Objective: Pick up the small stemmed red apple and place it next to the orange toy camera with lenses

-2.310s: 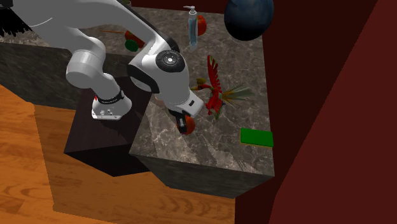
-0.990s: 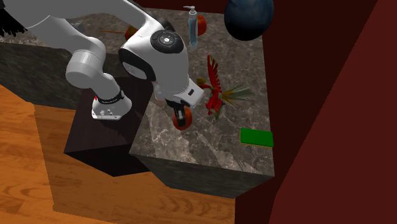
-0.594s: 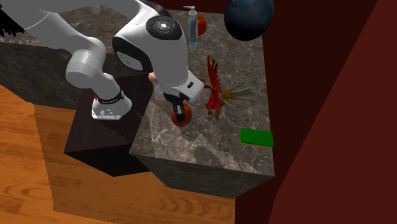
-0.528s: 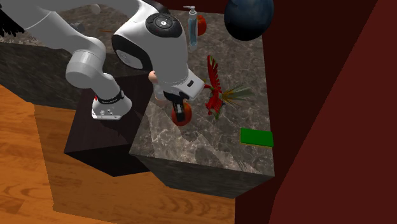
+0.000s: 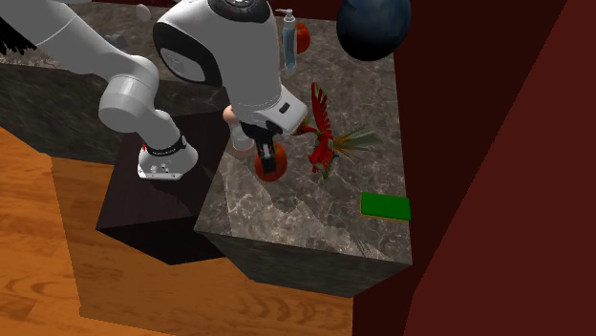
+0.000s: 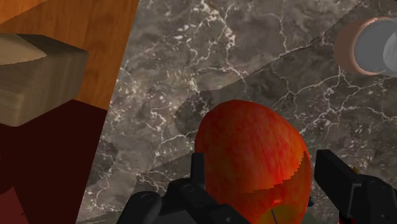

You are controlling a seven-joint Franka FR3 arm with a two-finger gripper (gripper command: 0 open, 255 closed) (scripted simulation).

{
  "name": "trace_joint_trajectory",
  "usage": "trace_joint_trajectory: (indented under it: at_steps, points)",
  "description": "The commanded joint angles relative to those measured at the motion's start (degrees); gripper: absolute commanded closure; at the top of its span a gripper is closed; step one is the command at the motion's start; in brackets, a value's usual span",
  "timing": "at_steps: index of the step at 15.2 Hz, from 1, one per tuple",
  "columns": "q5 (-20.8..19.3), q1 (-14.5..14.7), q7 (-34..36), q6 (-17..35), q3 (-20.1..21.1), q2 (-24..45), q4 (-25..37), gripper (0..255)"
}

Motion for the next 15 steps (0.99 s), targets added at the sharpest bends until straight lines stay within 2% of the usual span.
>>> trace_joint_trajectory:
  at_steps: [1, 15]
  points:
    - [0.0, 0.1, 0.3, -1.7, 0.3, -0.3, 1.4, 255]
    - [0.6, 0.5, 0.6, -12.5, 1.6, -0.7, 11.8, 255]
